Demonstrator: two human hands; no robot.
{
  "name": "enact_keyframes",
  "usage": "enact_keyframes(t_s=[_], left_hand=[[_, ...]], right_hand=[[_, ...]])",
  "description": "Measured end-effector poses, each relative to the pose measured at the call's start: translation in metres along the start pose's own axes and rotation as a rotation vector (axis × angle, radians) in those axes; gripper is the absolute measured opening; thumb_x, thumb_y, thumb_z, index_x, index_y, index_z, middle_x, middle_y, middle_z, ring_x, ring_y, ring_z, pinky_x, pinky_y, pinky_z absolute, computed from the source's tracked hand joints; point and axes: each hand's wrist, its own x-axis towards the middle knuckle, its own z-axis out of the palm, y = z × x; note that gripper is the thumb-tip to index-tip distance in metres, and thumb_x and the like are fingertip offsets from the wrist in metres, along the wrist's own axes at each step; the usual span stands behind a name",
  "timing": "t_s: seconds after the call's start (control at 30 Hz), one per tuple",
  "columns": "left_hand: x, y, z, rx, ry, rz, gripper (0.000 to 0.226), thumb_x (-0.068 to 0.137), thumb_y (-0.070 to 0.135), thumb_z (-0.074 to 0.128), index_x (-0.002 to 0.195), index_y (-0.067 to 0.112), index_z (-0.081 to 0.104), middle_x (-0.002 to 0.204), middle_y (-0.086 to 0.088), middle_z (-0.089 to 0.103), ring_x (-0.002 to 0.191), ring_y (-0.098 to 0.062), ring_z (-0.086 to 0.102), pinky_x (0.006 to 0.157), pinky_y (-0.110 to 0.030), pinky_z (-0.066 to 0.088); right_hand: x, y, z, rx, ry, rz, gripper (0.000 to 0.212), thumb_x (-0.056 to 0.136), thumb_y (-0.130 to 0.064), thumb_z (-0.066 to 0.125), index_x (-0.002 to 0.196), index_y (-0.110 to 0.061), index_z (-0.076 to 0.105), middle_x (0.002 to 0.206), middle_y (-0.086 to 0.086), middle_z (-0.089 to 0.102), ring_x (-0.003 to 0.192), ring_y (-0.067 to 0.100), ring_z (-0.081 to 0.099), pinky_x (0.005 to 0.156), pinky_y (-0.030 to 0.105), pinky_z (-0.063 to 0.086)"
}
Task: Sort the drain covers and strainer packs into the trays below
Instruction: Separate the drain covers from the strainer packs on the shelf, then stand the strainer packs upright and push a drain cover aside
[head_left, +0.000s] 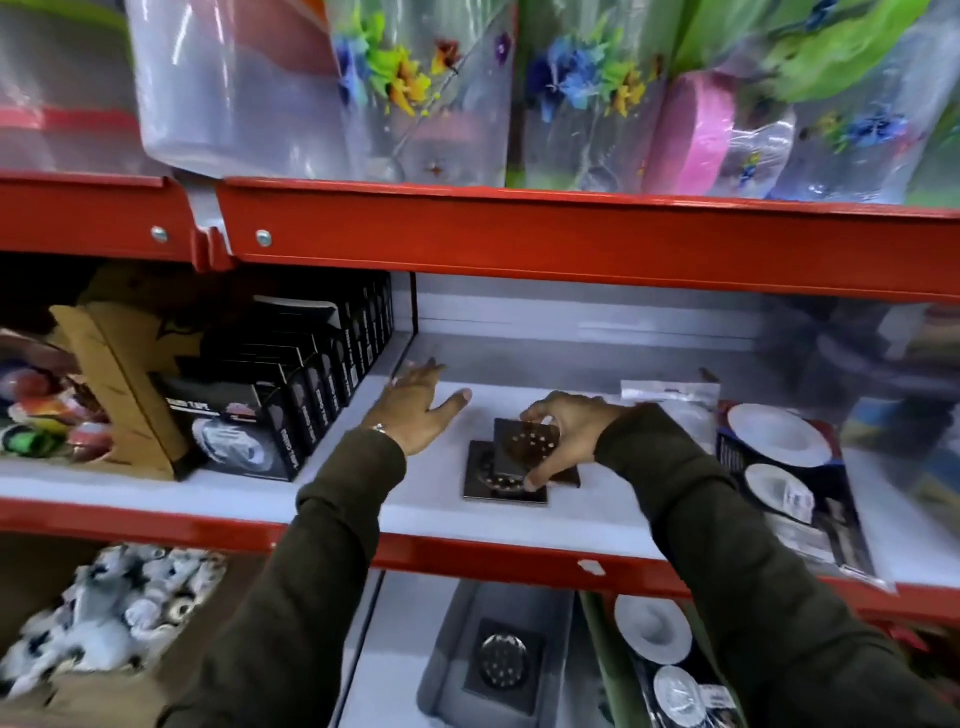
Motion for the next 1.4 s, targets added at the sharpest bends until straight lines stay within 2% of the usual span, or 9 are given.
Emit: enact_keyframes(t_s=[0.1,0.37,0.57,0.77,0.93,1.03,1.17,1.3,1.4], left_hand=[[0.001,-0.008,0.010,0.132,0.120,0.034,0.073,0.099,0.057,0.031,0.158,0.016,0.017,0.167,-0.002,0.012,0.155,-0.020,0.003,0.126,-0.043,0.000],[0.004,-0.026,0.018,0.160,0.188,0.080,0.071,0.099,0.056,0.032,0.157,0.016,0.020,0.167,-0.003,0.014,0.155,-0.020,0.004,0.126,-0.045,-0.002],[0.001,0.003,0.025,0.136,0.189,0.106,0.066,0.101,0.052,0.032,0.157,0.019,0.022,0.166,-0.001,0.017,0.155,-0.022,0.008,0.126,-0.044,-0.001],[-0.007,0.103,0.061,-0.085,0.271,0.187,0.044,0.099,0.041,0.042,0.138,0.024,0.054,0.143,-0.001,0.056,0.133,-0.025,0.049,0.108,-0.035,0.041],[-0.014,0.200,0.117,0.054,0.096,0.228,0.034,0.095,0.042,0.042,0.101,0.023,0.070,0.109,-0.004,0.071,0.106,-0.032,0.059,0.085,-0.035,0.044],[-0.019,0.239,0.151,0.191,0.001,0.184,0.043,0.094,0.047,0.039,0.098,0.018,0.071,0.108,-0.011,0.070,0.106,-0.034,0.060,0.084,-0.037,0.042],[-0.025,0.265,0.172,0.292,-0.036,0.091,0.037,0.092,0.041,0.047,0.110,0.017,0.068,0.115,-0.011,0.069,0.111,-0.033,0.060,0.096,-0.038,0.039],[-0.032,0.271,0.167,0.215,0.033,-0.032,0.033,0.087,0.040,0.050,0.107,0.018,0.065,0.111,-0.007,0.069,0.109,-0.031,0.061,0.095,-0.037,0.040],[-0.040,0.267,0.162,0.181,0.088,-0.141,0.039,0.084,0.043,0.053,0.110,0.017,0.064,0.115,-0.007,0.067,0.111,-0.030,0.061,0.095,-0.036,0.042]], right_hand=[[0.013,-0.020,0.018,-0.048,-0.045,-0.014,0.096,0.050,-0.073,0.076,0.133,-0.032,0.051,0.137,-0.006,0.053,0.127,0.027,0.049,0.106,0.040,0.038],[0.018,-0.026,0.033,-0.056,-0.023,0.048,0.104,0.053,-0.071,0.078,0.143,-0.031,0.043,0.142,-0.005,0.045,0.128,0.028,0.047,0.108,0.039,0.038],[-0.004,-0.002,0.027,0.037,0.142,0.074,0.106,0.067,-0.076,0.064,0.154,-0.029,0.024,0.164,-0.003,0.014,0.150,0.027,0.018,0.121,0.044,0.017],[-0.062,0.082,0.007,0.161,0.494,0.409,0.082,0.084,-0.068,0.051,0.152,-0.026,0.031,0.163,0.003,0.019,0.149,0.033,0.021,0.119,0.051,0.019],[-0.115,0.155,0.013,0.340,0.515,0.798,0.075,0.094,-0.054,0.046,0.153,-0.012,0.026,0.158,0.022,0.027,0.145,0.040,0.025,0.118,0.051,0.023],[-0.138,0.184,0.027,0.362,0.428,0.893,0.067,0.098,-0.045,0.040,0.151,-0.007,0.026,0.152,0.024,0.032,0.142,0.041,0.029,0.118,0.051,0.023],[-0.152,0.198,0.035,0.476,0.409,0.859,0.059,0.094,-0.028,0.048,0.144,-0.003,0.031,0.148,0.025,0.036,0.140,0.040,0.032,0.116,0.049,0.027],[-0.148,0.201,0.028,0.489,0.554,0.616,0.057,0.088,-0.014,0.053,0.143,-0.010,0.038,0.140,0.024,0.043,0.132,0.042,0.037,0.111,0.044,0.032],[-0.133,0.201,0.019,0.445,0.498,0.479,0.064,0.087,-0.010,0.051,0.148,-0.018,0.034,0.141,0.021,0.044,0.130,0.041,0.037,0.107,0.040,0.033]])
